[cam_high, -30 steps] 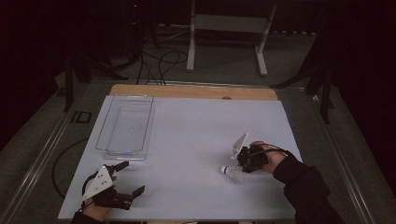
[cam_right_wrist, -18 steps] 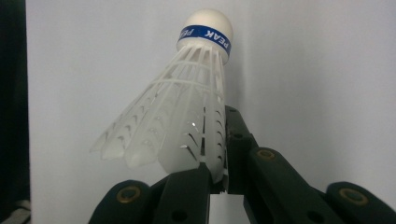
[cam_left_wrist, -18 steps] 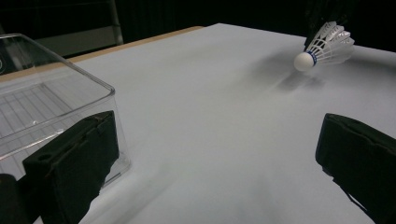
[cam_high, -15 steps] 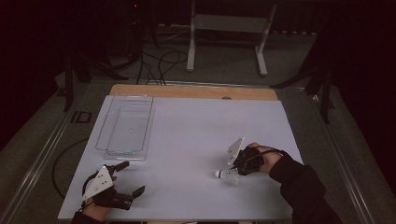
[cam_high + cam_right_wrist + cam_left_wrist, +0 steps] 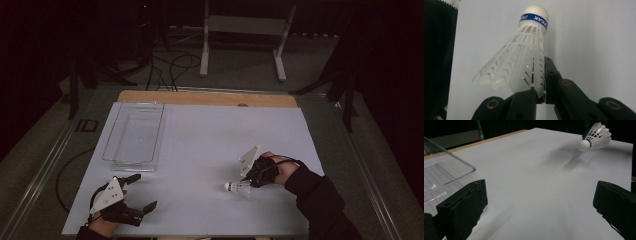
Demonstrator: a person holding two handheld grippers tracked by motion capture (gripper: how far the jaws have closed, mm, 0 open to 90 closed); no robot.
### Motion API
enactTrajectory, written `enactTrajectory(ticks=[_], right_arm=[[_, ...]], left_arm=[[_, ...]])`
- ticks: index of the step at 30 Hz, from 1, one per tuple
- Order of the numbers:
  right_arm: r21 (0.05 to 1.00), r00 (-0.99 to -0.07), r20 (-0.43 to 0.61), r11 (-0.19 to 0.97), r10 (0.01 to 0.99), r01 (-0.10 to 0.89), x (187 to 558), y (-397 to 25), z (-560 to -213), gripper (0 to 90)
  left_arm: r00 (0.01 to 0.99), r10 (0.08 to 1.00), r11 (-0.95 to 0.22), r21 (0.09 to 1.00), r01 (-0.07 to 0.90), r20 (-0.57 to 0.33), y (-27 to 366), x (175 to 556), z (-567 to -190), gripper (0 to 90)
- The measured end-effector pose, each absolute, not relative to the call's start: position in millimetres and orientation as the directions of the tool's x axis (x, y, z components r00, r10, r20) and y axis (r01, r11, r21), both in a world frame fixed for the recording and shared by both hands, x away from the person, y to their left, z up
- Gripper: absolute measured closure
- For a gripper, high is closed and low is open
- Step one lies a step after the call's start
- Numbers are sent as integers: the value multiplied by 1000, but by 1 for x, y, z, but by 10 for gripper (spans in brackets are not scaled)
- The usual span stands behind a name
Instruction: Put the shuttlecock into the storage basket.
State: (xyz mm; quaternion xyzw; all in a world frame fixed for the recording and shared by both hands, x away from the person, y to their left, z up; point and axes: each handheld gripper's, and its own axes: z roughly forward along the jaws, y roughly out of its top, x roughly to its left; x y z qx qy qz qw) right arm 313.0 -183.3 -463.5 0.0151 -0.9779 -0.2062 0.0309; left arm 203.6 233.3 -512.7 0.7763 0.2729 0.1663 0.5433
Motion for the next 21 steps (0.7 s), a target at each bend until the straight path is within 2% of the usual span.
enactTrajectory(ticks=[4, 21], right_arm=[[400, -998, 50, 916, -42, -19, 315, -182, -462, 896], [395, -998, 42, 918, -54, -33, 313, -180, -455, 896]], left_arm=[[817, 574, -268, 927, 262, -65, 231, 206, -507, 0], [929, 367, -508, 830, 231, -34, 212, 228, -460, 0]])
